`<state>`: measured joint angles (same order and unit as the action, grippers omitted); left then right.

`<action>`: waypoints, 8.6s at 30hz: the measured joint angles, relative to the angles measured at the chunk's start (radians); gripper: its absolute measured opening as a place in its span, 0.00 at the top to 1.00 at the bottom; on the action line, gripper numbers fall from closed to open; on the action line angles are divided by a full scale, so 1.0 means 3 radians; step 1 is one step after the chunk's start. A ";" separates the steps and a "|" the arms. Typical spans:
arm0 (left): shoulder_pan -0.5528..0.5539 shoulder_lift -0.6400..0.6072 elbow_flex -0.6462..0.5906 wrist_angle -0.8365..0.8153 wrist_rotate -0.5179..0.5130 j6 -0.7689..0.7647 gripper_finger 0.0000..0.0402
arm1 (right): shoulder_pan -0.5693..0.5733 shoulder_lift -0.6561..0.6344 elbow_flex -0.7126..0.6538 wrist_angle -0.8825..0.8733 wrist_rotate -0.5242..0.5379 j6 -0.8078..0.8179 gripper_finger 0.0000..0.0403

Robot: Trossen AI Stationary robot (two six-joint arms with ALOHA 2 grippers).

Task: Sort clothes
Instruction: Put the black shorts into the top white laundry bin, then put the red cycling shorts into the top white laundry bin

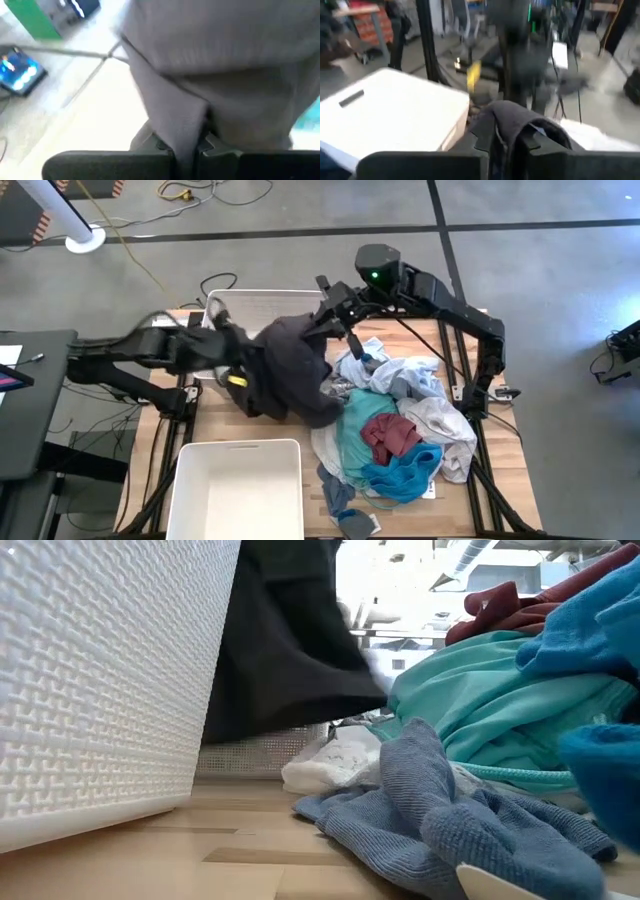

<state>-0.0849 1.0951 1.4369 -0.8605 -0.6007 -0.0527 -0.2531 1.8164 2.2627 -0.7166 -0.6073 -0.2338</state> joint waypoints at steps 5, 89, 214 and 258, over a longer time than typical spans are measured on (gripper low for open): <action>0.0000 -0.0267 0.0193 0.0227 -0.0028 0.0167 1.00 | 0.0013 0.0004 -0.0001 -0.0464 0.0287 -0.0235 0.81; 0.1624 0.1133 0.1727 -0.1560 0.1527 0.0448 0.33 | 0.2383 -0.0148 -0.1331 -0.2368 0.2231 0.1679 0.39; -0.3769 0.1938 0.0720 -0.1485 -0.3060 -0.2106 0.80 | 0.1979 -0.0243 -0.0798 -0.0942 0.5510 -0.0274 1.00; -0.3661 0.1935 0.0215 -0.1106 -0.3109 -0.2392 0.80 | 0.0319 0.0623 -0.0594 0.0250 0.2878 -0.0278 0.99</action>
<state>-1.1831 1.6756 1.5013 -1.1923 -1.5333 -0.7704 -0.1574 2.0034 2.0846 -0.6415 0.2562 -0.3172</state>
